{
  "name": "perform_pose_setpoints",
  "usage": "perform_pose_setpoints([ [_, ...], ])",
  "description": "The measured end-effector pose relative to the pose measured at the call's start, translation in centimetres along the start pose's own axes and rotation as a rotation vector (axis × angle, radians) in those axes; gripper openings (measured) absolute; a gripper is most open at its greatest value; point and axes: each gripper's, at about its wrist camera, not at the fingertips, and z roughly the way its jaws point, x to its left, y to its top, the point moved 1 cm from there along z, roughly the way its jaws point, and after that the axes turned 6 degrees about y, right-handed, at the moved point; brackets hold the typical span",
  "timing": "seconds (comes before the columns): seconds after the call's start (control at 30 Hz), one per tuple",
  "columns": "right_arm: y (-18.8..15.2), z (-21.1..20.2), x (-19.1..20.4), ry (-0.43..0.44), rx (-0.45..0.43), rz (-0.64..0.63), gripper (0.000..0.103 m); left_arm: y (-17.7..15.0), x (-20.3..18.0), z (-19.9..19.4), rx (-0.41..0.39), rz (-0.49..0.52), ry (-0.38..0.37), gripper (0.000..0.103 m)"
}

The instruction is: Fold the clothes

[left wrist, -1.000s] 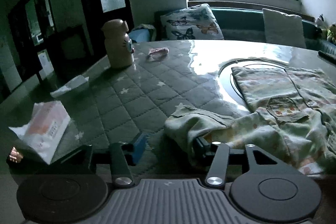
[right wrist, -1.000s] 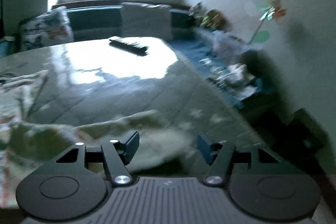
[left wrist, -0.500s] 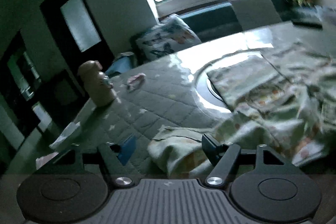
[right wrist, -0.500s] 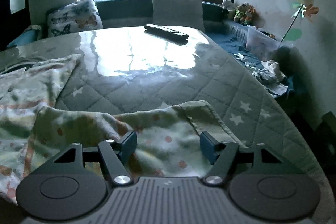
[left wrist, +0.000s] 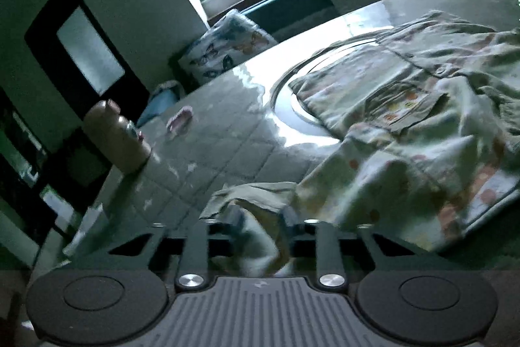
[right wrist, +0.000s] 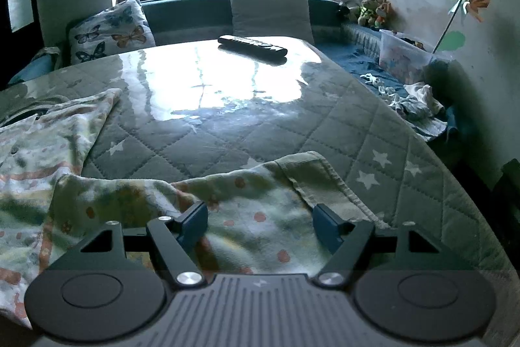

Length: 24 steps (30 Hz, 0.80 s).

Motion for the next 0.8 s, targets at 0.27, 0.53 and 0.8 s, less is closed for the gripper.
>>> perform_pose_setpoints([
  [0.27,0.1,0.0,0.1,-0.005,0.002,0.004,0.074,-2.2,6.7,-0.9,0.037,-0.4,0.107,0.011],
  [0.53,0.1,0.0,0.0,-0.007,0.001,0.008,0.074,-6.1,10.7,-0.4,0.189,-0.587,0.228,0.012],
  [0.8,0.0,-0.2,0.2,0.004,0.003,0.015,0.074,-3.7,9.4,0.1,0.115,-0.513,0.087,0.014],
])
